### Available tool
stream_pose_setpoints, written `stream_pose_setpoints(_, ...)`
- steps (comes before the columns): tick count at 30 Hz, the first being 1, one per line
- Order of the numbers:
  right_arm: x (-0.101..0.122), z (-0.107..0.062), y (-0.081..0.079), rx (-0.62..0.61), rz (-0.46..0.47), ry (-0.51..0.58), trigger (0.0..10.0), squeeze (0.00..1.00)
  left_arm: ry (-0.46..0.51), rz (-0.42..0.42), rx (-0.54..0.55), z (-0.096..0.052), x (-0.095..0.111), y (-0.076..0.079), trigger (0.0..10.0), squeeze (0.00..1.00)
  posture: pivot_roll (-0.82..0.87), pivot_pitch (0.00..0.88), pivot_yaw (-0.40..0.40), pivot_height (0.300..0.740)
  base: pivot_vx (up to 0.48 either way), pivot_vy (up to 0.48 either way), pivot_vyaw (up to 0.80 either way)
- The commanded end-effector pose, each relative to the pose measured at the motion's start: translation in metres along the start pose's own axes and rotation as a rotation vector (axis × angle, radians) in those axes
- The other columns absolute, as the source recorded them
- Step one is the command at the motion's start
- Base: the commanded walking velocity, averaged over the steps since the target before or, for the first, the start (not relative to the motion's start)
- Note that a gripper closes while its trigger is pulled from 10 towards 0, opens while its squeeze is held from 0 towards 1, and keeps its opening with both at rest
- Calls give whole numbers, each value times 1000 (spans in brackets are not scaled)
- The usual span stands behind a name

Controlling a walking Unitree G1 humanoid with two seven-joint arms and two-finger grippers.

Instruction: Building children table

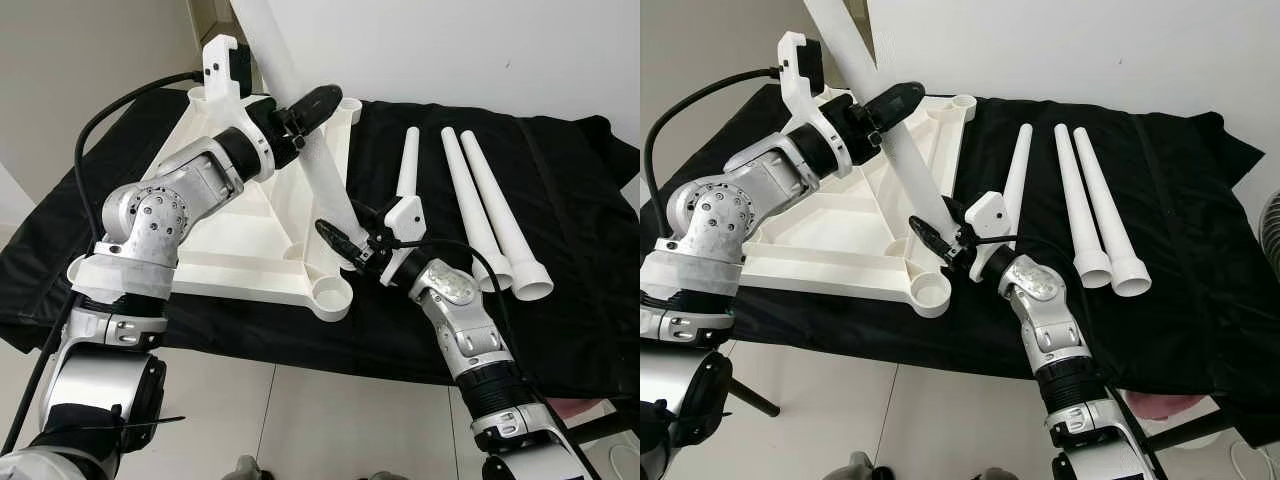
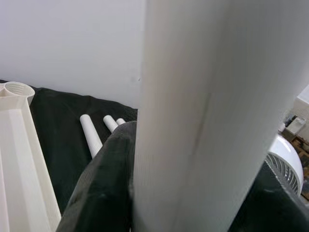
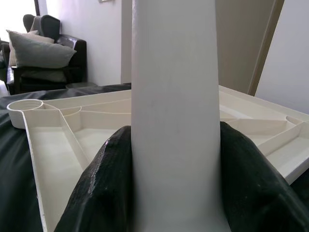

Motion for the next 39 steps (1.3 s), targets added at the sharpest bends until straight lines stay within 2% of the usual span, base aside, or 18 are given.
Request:
stream_pose_setpoints(1, -4, 0, -2, 16, -2, -28, 10000, 0, 36, 18, -428, -2, 10, 37, 0, 0, -101, 42, 69, 740, 0, 0, 0)
stream_pose_setpoints(4, -3, 1, -2, 17, 5, -22, 10000, 0, 37, 15, -425, -2, 11, 36, 0, 0, -105, 46, 71, 740, 0, 0, 0)
stream_pose_setpoints(5, -3, 0, -2, 19, 8, -19, 10000, 486, 38, 16, -424, -2, 11, 36, 0, 0, -105, 46, 71, 740, 0, 0, 0)
stream_pose_setpoints(7, -3, 0, -2, 20, 10, -18, 10000, 486, 38, 16, -423, -2, 11, 35, 0, 0, -105, 46, 71, 740, 0, 0, 0)
stream_pose_setpoints(8, -2, 0, -2, 21, 12, -15, 10000, 1000, 38, 15, -423, -2, 11, 35, 0, 0, -107, 50, 72, 740, 0, 0, 0)
stream_pose_setpoints(14, -1, -1, -1, 23, 8, -13, 10000, 1000, 36, 13, -425, -2, 12, 36, 0, 0, -107, 50, 72, 740, 0, 0, 0)
stream_pose_setpoints(15, -1, -1, 3, -7, -3, -32, 10000, 1000, 17, 53, -395, 1, 10, 34, 6471, 0, -114, 58, 76, 740, 0, 0, 0)
stream_pose_setpoints(16, -1, 0, 4, -12, -11, -42, 10000, 1000, 14, 73, -377, 2, 10, 33, 10000, 0, -114, 58, 76, 740, 0, 0, 0)
stream_pose_setpoints(17, -1, 0, 4, -12, -11, -42, 10000, 1000, 14, 73, -377, 2, 10, 33, 10000, 0, -114, 58, 76, 740, 0, 0, 0)
stream_pose_setpoints(18, 0, 2, 5, -19, -21, -54, 10000, 0, 19, 107, -353, 5, 11, 33, 10000, 0, -114, 58, 76, 740, 0, 0, 0)
stream_pose_setpoints(20, 1, 2, 5, -23, -22, -58, 10000, 0, 23, 116, -350, 6, 12, 34, 10000, 0, -114, 58, 76, 740, 0, 0, 0)
stream_pose_setpoints(22, 3, 4, 6, -31, -32, -68, 10000, 0, 16, 172, -334, 7, 12, 35, 10000, 0, -114, 58, 76, 740, 0, 0, 0)
stream_pose_setpoints(23, 3, 4, 6, -31, -32, -68, 10000, 0, 16, 172, -334, 7, 12, 35, 10000, 0, -114, 58, 76, 740, 0, 0, 0)
stream_pose_setpoints(26, 1, 9, 9, -48, -100, -124, 10000, 0, 10, 307, -291, 9, 9, 38, 10000, 0, -129, 67, 82, 740, 0, 0, 0)
stream_pose_setpoints(29, 3, 12, 9, -51, -110, -131, 10000, 0, 9, 348, -285, 10, 7, 40, 10000, 0, -130, 69, 82, 740, 0, 0, 0)
stream_pose_setpoints(32, 12, 23, 7, -67, -112, -145, 10000, 0, -19, 478, -277, 13, -1, 47, 10000, 0, -132, 72, 80, 740, 0, 0, 0)
stream_pose_setpoints(35, 22, 32, 6, -80, -117, -158, 10000, 0, -22, 533, -284, 15, -4, 50, 10000, 0, -134, 77, 78, 740, 0, 0, 0)
stream_pose_setpoints(39, 27, 38, 5, -82, -130, -167, 10000, 0, -23, 559, -296, 16, -6, 55, 10000, 0, -134, 77, 78, 740, 0, 0, 0)
Point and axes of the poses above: a point about 5 cm out from each wrist's last joint towards the gripper, its own z axis pointing out of the wrist towards the gripper, its own x axis along the axis of the wrist's last joint, y = z × x, the point moved 2 cm from there along z, pointing out of the wrist towards the gripper, and after that the axes turned 1 degree about z, right-handed, at the moved point
